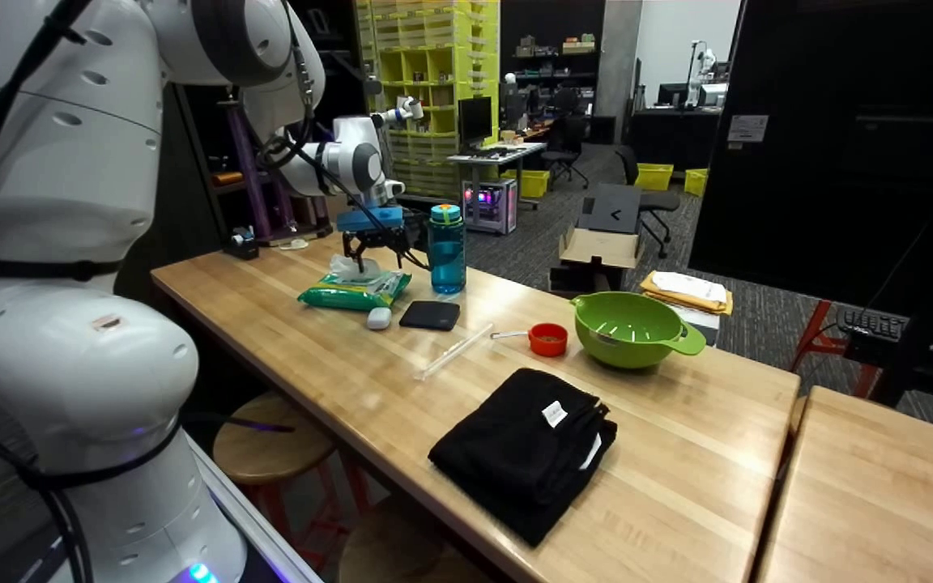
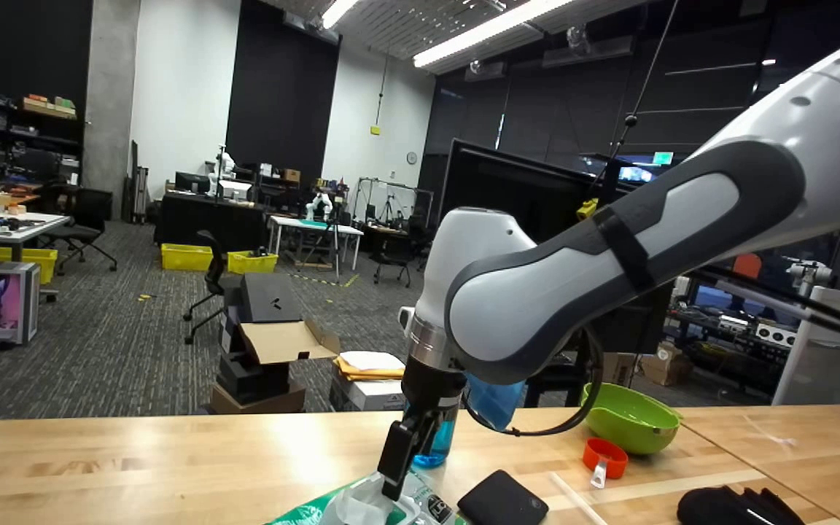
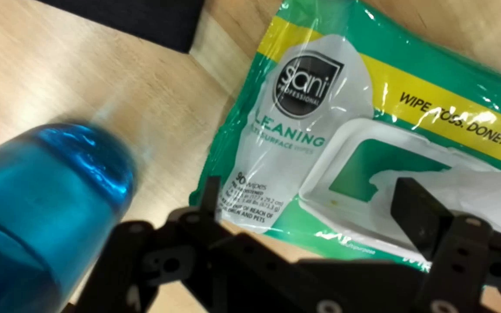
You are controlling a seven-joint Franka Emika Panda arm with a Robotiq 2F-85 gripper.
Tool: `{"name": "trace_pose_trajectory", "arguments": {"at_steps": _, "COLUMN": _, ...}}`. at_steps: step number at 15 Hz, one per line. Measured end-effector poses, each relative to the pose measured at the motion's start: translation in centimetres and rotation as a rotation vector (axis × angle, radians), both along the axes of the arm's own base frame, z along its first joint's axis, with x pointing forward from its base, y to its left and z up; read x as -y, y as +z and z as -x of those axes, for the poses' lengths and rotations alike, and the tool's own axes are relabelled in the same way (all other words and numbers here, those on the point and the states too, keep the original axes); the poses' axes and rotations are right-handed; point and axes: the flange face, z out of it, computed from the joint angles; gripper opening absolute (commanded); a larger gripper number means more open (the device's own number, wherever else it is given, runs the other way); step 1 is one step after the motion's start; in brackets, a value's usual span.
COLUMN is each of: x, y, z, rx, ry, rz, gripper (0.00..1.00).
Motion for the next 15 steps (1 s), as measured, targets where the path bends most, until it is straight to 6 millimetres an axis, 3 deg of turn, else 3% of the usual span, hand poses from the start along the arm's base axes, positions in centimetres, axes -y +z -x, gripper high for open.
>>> {"name": "trace_pose_trajectory", "arguments": {"at_steps": 15, "x": -1.0, "y": 0.1, "z": -1.7, "rx": 0.033, "ry": 0.062, "rz": 0.011, "gripper": 1.00}}
